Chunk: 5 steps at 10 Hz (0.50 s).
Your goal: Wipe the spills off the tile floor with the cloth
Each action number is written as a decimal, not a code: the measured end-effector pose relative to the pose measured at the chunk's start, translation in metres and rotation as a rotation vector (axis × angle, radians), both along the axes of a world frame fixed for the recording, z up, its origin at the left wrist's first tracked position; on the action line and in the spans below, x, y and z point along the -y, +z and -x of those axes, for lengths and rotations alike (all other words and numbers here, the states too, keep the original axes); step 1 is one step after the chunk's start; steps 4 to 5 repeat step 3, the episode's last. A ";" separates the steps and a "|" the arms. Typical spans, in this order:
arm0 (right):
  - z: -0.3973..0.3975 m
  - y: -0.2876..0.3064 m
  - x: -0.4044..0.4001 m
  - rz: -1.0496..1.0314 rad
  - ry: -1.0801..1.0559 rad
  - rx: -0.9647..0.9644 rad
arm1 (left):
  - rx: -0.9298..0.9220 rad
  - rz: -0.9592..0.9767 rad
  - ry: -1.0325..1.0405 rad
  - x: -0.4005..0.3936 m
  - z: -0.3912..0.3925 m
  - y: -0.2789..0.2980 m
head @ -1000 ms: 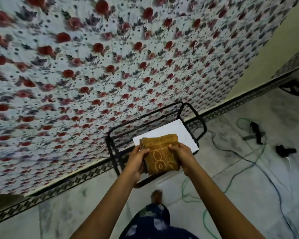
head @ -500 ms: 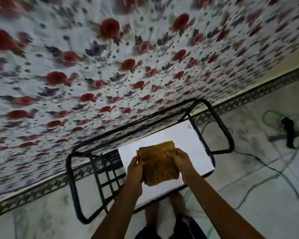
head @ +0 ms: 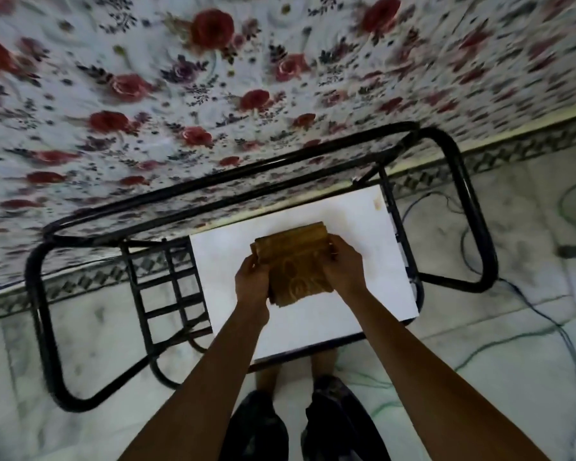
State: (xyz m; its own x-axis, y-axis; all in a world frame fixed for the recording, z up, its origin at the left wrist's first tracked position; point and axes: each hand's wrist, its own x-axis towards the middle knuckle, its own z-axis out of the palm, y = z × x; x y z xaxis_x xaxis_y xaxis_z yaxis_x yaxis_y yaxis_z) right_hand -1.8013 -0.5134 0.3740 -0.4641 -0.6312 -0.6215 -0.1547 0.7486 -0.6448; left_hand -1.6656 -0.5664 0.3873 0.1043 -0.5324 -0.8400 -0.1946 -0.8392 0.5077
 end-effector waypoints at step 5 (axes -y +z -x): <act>0.001 0.034 -0.023 -0.018 -0.158 0.127 | 0.340 0.286 -0.433 -0.014 -0.023 0.024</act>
